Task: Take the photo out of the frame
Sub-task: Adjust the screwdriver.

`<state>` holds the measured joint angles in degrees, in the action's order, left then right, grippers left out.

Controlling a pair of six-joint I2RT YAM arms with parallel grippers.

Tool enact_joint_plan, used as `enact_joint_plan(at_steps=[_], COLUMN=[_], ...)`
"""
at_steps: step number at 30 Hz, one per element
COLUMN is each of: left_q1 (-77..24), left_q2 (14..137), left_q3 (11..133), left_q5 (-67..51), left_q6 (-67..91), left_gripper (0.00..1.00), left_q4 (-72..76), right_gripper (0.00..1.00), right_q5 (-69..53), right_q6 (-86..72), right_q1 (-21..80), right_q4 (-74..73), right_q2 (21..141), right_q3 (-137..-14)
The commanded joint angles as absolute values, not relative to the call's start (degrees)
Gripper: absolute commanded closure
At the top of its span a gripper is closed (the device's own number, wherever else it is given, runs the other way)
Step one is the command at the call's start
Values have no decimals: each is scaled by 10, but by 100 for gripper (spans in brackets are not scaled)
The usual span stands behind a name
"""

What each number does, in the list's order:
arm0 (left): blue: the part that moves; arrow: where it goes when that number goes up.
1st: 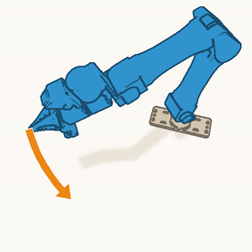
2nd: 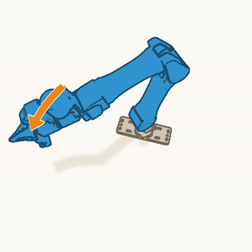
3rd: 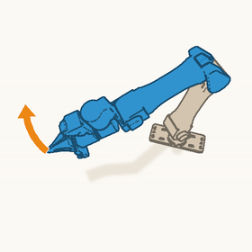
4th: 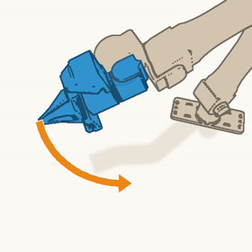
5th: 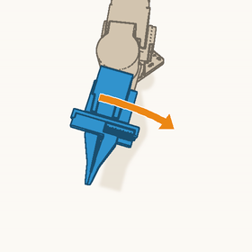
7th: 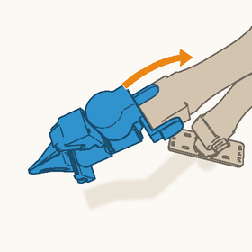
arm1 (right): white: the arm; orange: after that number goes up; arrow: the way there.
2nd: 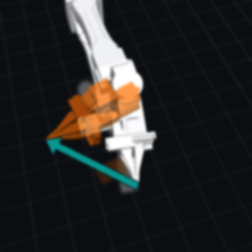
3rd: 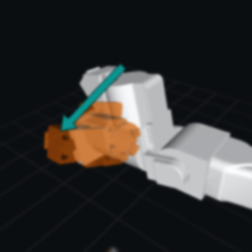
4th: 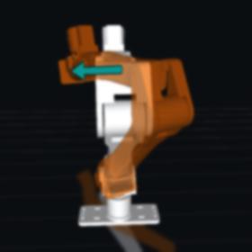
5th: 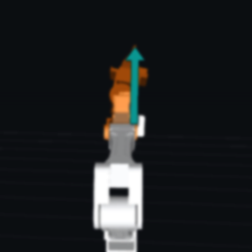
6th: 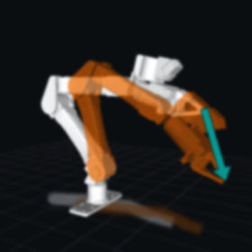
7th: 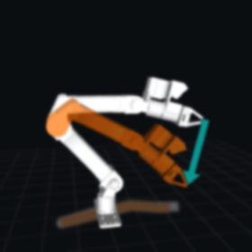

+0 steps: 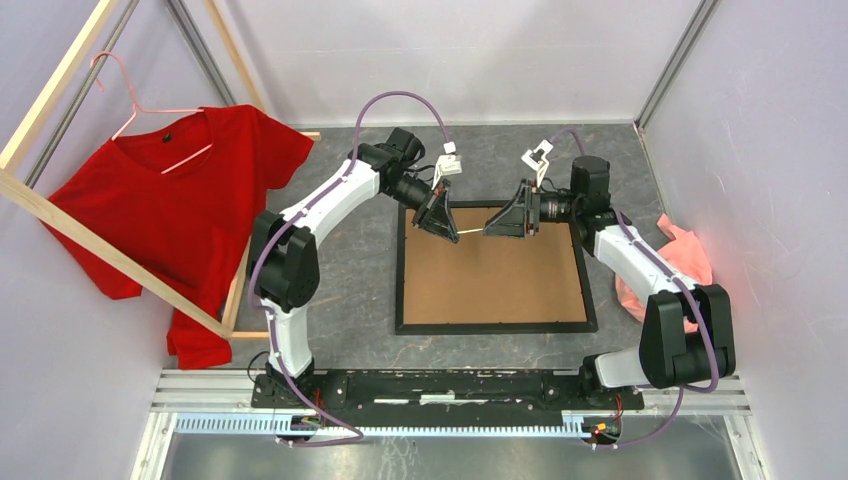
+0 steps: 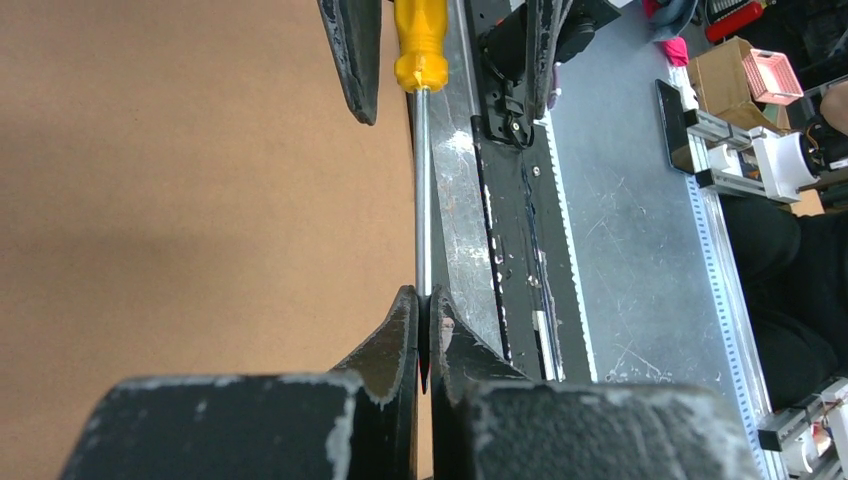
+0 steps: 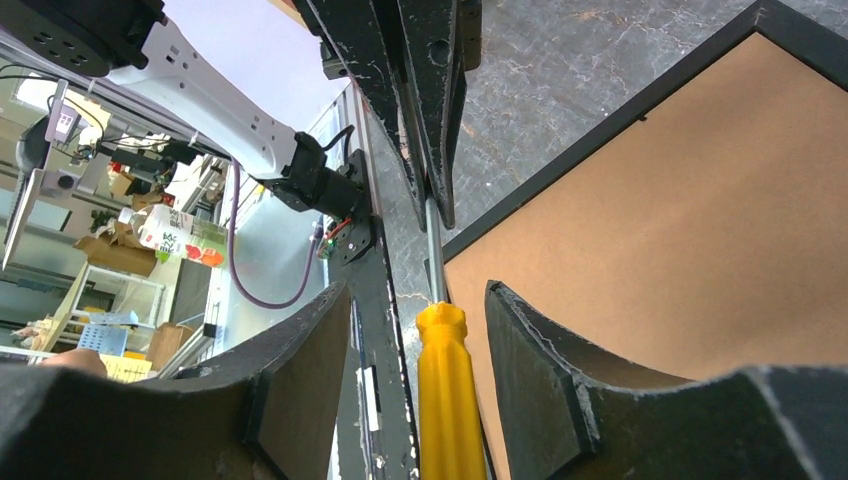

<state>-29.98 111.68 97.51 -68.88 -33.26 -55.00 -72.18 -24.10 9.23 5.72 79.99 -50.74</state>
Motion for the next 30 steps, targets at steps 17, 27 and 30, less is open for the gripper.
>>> enact_joint_plan(at_steps=[17, 27, 30], left_q1=[-297, -289, -258], left_q2=[1090, 1083, 1082], left_q3=[968, 959, 963], left_q5=[-682, -662, -667], left_q6=[-299, -260, -242], left_gripper=[98, 84, 64], left_q4=[-510, -469, -462], right_gripper=[73, 100, 100], right_q5=[-738, -741, -709], right_q6=[-208, -220, -228], right_q1=[117, 120, 119], right_q4=[46, 47, 55], right_q2=[799, 805, 799], right_q3=[-508, -513, -510])
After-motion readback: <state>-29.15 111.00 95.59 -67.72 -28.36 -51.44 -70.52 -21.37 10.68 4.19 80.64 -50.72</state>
